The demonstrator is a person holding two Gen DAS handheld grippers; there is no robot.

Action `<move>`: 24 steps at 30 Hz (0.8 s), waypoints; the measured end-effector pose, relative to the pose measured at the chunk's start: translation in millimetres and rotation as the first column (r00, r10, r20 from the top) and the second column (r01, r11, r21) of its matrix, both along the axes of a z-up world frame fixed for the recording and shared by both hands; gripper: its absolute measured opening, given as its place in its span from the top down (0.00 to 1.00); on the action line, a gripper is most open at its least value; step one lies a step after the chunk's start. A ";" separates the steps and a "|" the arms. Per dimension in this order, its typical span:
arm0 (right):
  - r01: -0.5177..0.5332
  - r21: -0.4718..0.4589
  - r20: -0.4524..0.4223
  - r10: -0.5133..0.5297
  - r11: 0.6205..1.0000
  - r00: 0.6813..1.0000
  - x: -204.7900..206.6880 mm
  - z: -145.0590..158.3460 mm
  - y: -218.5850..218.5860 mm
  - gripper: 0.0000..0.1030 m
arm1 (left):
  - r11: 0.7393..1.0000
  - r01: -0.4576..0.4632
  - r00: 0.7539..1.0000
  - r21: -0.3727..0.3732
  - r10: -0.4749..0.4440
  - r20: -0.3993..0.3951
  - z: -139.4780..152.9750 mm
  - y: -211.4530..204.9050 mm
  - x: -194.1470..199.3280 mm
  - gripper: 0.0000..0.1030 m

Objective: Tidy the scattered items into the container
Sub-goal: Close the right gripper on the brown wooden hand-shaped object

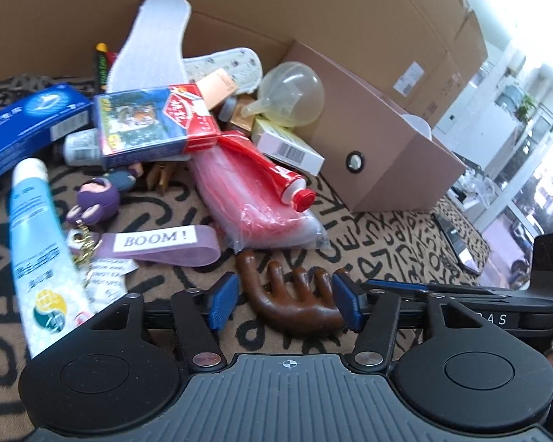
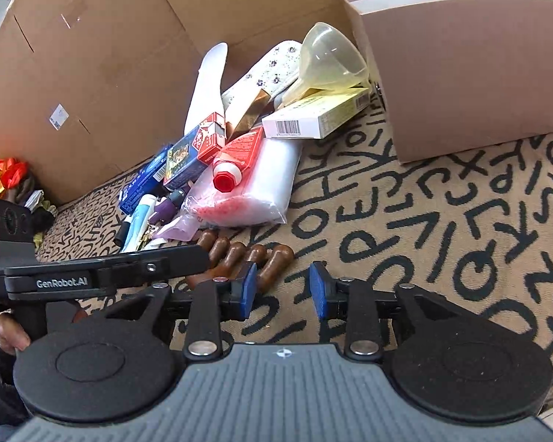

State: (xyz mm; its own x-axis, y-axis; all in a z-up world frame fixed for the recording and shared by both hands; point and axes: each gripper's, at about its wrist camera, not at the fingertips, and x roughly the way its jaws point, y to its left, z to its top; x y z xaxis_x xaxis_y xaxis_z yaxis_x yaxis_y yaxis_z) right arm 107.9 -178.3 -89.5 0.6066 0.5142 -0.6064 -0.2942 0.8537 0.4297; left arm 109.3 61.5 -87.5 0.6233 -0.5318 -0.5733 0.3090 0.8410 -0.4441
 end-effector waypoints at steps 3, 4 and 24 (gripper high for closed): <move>-0.016 0.024 -0.004 0.016 1.000 1.000 2.3 -1.9 -0.7 0.65 | 1.000 0.016 1.000 0.016 -0.016 0.000 -1.5 -4.0 4.6 0.49; -0.019 0.030 -0.006 0.019 0.999 1.000 2.9 -2.6 -1.2 0.65 | 1.000 0.018 1.000 0.019 -0.018 0.002 -1.6 -4.0 4.8 0.49; 0.039 0.089 -0.079 -0.032 0.995 0.996 4.7 -4.3 -14.4 0.73 | 1.000 0.004 1.000 0.008 -0.003 -0.031 -1.8 4.3 4.3 0.61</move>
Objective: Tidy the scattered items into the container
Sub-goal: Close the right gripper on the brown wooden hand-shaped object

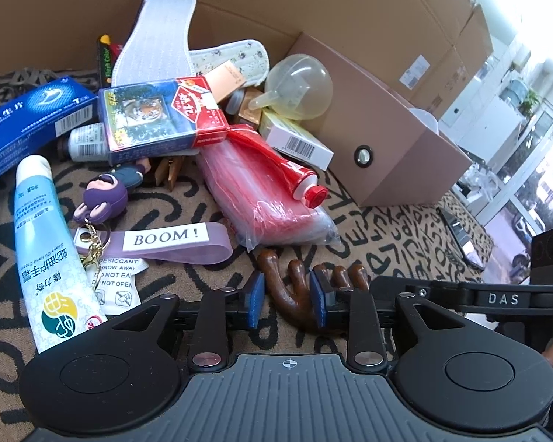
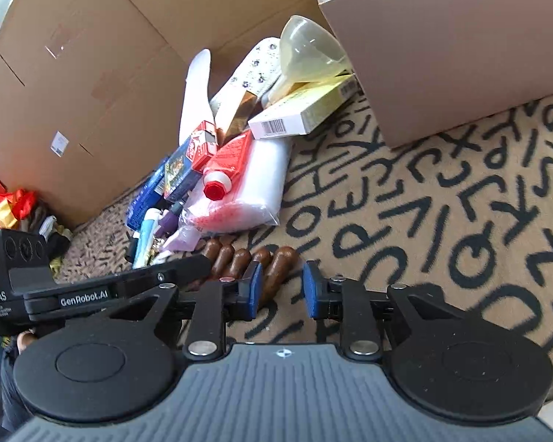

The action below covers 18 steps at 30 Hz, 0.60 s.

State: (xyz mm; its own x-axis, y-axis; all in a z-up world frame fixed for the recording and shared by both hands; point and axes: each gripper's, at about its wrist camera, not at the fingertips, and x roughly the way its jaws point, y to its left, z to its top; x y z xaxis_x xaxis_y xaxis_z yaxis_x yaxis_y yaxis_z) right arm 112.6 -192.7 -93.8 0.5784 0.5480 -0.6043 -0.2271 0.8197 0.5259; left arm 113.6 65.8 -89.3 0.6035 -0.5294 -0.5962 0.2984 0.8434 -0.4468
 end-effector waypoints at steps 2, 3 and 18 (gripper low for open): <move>-0.004 0.004 0.004 0.004 1.000 1.000 -0.2 -1.6 0.6 0.72 | 1.000 0.009 1.000 0.004 -0.009 0.003 0.4 -1.3 0.5 0.60; -0.008 0.017 0.001 0.008 1.000 1.000 1.1 -2.9 1.1 0.72 | 1.000 0.015 1.000 0.006 -0.015 0.003 0.6 -2.3 0.8 0.63; 0.006 0.162 0.017 -0.009 0.987 1.000 13.4 -18.4 -10.0 0.74 | 1.000 0.023 0.999 0.013 -0.024 0.024 0.6 -6.9 1.4 0.66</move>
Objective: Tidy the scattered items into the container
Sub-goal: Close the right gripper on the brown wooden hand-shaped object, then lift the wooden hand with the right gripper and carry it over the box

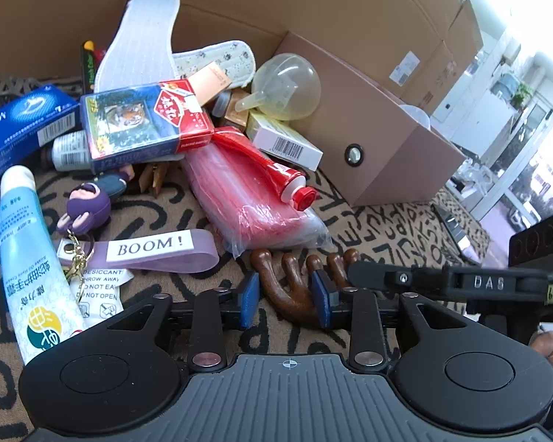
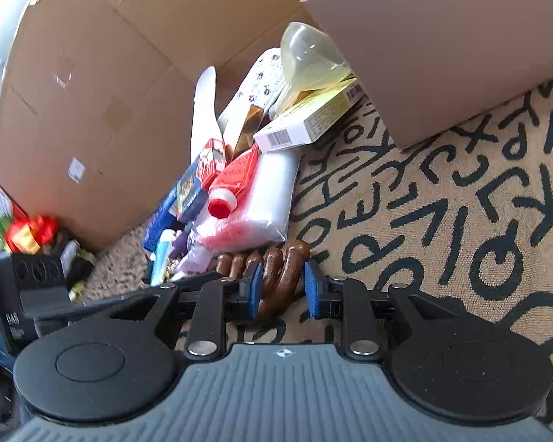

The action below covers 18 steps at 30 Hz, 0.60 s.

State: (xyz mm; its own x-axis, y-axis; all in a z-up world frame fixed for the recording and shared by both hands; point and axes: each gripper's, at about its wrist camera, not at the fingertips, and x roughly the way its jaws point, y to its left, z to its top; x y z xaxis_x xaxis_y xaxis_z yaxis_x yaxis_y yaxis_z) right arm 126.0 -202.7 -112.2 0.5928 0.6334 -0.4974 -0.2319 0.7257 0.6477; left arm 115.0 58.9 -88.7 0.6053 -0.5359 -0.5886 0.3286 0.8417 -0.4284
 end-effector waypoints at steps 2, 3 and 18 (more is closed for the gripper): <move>-0.001 0.015 0.001 0.001 1.000 1.000 -0.2 -1.3 -2.7 0.75 | 1.000 0.004 1.000 0.002 -0.004 0.003 1.8 1.0 -3.0 0.77; -0.007 0.008 0.013 0.007 1.000 1.000 -2.2 -0.5 -2.6 0.75 | 1.000 0.007 1.000 0.000 -0.007 0.006 2.5 2.0 -4.7 0.78; -0.051 -0.120 0.122 0.065 0.991 0.990 -20.4 9.0 2.9 0.73 | 0.999 0.024 1.000 -0.024 -0.023 0.011 0.1 -6.2 -6.2 0.77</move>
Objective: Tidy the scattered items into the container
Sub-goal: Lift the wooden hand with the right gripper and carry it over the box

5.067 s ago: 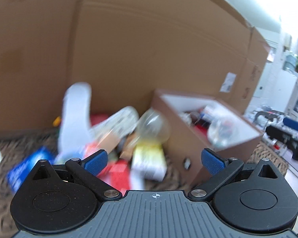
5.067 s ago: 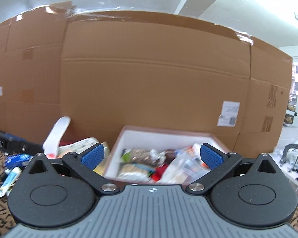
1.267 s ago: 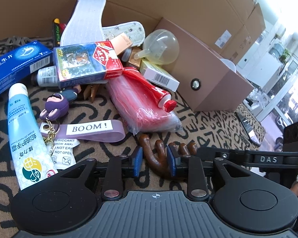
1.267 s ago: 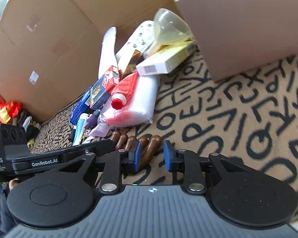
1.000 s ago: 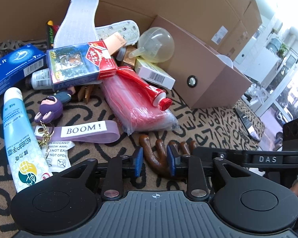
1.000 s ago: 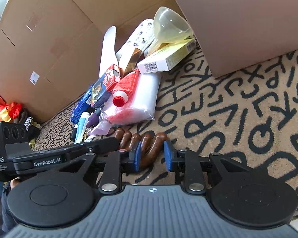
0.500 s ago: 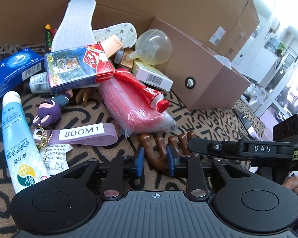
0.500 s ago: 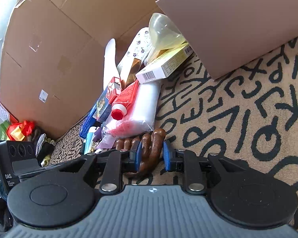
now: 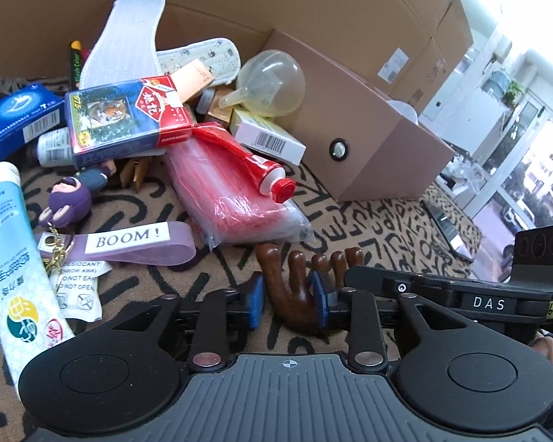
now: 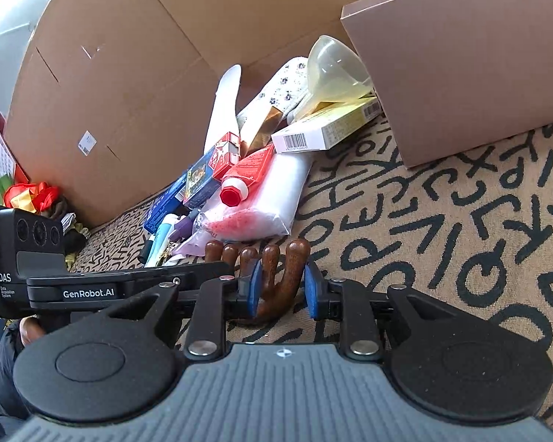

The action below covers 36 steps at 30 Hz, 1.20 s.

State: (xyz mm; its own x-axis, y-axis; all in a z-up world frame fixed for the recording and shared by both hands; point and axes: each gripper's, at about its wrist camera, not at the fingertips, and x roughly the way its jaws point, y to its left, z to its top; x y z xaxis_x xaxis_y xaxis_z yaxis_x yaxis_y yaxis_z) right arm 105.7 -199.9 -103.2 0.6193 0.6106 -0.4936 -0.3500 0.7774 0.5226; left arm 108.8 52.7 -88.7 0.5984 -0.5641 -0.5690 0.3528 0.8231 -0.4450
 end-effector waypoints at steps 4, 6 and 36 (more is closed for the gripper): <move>0.002 -0.008 0.004 -0.002 1.000 1.000 -3.8 4.1 0.9 0.73 | 1.000 -0.003 1.000 0.001 0.003 0.026 7.2 -0.6 -8.1 0.81; 0.007 -0.019 0.011 -0.006 1.000 1.000 -6.3 7.2 1.8 0.73 | 1.000 -0.003 0.999 0.013 0.002 0.037 10.3 -3.5 -11.6 0.81; 0.184 -0.090 0.405 -0.133 0.979 0.905 29.0 144.6 -68.7 0.73 | 0.994 0.102 0.918 0.046 -0.112 0.381 144.9 -103.9 60.7 0.79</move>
